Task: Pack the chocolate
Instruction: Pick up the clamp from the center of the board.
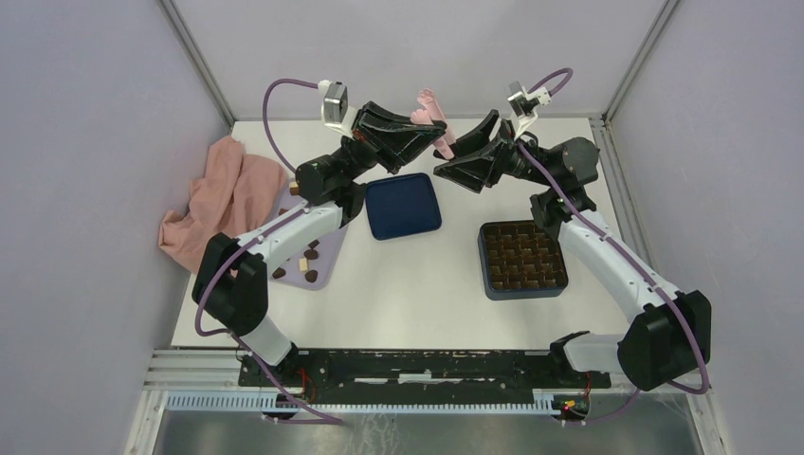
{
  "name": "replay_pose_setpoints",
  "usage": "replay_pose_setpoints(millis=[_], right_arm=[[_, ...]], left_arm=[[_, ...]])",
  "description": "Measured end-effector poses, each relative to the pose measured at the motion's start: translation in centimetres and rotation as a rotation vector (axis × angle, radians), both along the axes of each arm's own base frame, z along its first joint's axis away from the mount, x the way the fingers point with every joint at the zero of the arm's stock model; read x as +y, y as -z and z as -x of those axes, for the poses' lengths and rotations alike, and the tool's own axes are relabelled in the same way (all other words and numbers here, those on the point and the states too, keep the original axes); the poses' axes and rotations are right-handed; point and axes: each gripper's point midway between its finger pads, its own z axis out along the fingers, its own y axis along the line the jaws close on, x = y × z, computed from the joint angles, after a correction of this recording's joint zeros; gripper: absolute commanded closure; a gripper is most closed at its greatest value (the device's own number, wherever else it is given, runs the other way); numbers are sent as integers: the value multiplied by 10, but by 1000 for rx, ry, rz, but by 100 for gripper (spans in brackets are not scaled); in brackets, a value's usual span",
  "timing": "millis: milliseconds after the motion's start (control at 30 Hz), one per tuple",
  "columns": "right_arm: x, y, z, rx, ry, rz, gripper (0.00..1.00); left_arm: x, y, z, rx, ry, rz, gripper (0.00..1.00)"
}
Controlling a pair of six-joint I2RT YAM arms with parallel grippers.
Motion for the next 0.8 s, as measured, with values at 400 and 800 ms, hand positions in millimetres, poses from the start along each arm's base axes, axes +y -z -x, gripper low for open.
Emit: replay_pose_setpoints(millis=[400, 800], right_arm=[[0, 0, 0, -7, 0, 0, 53], [0, 0, -1, -4, -1, 2, 53]], left_arm=[[0, 0, -2, 5, -3, 4, 83], [2, 18, -17, 106, -43, 25, 26]])
